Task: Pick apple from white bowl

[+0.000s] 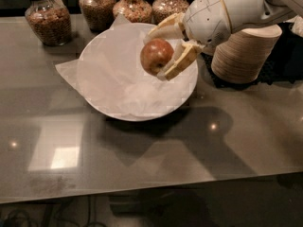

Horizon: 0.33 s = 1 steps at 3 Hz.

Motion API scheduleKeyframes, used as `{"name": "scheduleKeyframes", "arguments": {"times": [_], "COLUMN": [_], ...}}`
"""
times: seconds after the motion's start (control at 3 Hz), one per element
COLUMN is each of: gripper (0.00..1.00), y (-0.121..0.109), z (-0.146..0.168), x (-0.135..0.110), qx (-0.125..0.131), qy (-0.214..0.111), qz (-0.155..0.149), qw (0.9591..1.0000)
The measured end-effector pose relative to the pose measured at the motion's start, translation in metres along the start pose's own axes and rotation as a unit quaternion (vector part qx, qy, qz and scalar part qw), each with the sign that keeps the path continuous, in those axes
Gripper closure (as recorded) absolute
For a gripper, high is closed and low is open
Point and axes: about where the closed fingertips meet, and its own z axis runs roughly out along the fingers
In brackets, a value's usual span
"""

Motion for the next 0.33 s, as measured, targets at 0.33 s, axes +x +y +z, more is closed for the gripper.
{"name": "scheduleKeyframes", "arguments": {"times": [0.33], "gripper": [1.0], "y": [0.0], "z": [0.0], "x": [0.0], "qx": [0.0], "qy": [0.0], "qz": [0.0], "qw": [1.0]}}
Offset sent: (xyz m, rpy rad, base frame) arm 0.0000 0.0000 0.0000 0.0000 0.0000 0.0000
